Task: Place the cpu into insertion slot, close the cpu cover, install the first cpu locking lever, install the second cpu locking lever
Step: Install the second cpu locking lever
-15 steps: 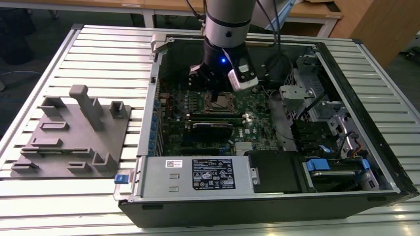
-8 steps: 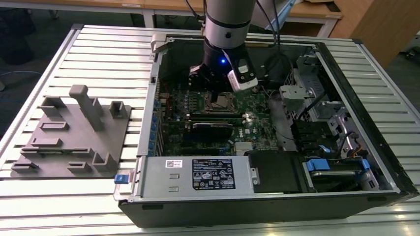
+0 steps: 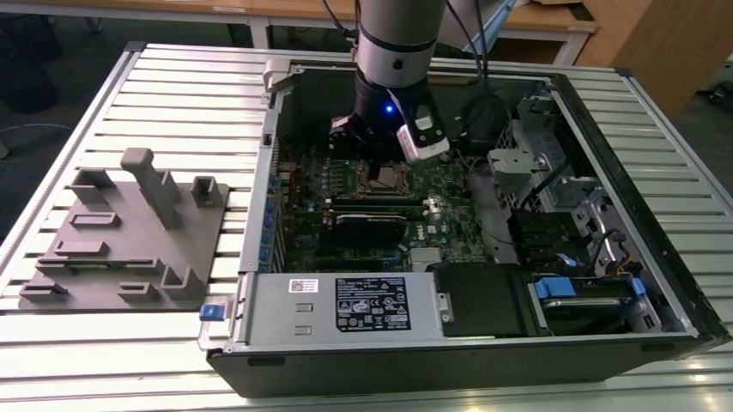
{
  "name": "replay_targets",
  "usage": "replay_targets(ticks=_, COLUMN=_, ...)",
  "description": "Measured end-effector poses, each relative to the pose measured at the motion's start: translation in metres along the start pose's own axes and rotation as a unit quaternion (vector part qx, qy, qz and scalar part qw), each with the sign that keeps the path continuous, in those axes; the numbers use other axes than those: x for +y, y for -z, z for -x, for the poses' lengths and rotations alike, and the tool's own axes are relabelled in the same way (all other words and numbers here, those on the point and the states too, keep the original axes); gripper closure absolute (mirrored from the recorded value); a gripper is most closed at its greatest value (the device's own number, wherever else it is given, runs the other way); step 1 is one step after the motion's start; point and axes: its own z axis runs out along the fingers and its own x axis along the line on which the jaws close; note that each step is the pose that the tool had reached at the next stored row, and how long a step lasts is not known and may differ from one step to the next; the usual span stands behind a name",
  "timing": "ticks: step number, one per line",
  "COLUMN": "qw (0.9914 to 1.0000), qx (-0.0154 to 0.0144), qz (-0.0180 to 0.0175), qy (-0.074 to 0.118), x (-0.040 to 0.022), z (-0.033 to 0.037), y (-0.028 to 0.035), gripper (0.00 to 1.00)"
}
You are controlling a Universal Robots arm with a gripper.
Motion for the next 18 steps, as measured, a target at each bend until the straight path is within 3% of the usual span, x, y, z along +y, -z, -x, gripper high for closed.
replay_targets(ticks=18, qw=1.00000, qx=0.0000, qz=-0.0002, qy=0.000, x=-0.0009, z=-0.0024, y=-0.0107, gripper=0.89)
